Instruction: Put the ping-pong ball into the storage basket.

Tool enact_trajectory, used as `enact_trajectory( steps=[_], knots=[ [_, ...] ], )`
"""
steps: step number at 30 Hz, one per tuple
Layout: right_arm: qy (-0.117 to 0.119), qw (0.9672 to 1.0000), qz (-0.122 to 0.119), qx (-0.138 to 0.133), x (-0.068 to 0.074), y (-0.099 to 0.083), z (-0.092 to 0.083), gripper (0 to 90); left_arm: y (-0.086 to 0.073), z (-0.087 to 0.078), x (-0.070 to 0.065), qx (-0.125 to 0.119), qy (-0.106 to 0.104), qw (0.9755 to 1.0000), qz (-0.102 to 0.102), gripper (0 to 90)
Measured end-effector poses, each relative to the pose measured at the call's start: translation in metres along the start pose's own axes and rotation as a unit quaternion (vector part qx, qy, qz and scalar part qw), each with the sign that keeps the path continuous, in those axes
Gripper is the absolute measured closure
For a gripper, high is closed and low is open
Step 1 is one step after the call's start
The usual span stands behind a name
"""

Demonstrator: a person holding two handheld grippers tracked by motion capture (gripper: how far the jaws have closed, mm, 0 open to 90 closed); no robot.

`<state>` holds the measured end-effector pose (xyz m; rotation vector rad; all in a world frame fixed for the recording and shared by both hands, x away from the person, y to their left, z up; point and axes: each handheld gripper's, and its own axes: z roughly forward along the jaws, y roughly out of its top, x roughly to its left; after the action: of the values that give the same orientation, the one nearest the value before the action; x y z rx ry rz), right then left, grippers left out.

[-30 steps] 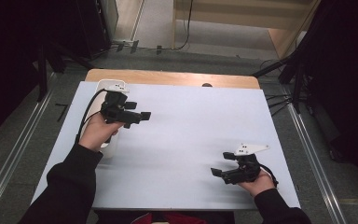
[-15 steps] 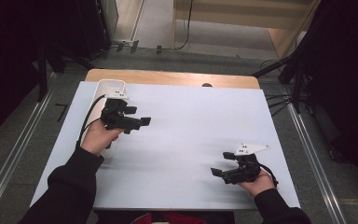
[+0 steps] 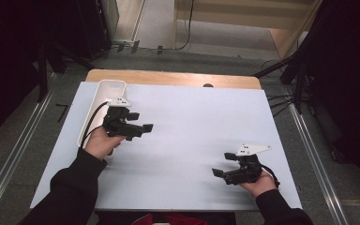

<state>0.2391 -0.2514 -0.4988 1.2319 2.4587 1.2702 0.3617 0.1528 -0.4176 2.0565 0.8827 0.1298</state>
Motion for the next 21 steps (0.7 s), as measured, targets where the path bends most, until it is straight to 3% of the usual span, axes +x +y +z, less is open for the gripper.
enact_trajectory(
  steps=[21],
  knots=[
    [-0.001, 1.0000, 0.002, 0.000, 0.000, 0.000, 0.000, 12.4, -0.019, -0.001, -0.017, 0.004, -0.012, 0.9996, 0.026, 20.6]
  ],
)
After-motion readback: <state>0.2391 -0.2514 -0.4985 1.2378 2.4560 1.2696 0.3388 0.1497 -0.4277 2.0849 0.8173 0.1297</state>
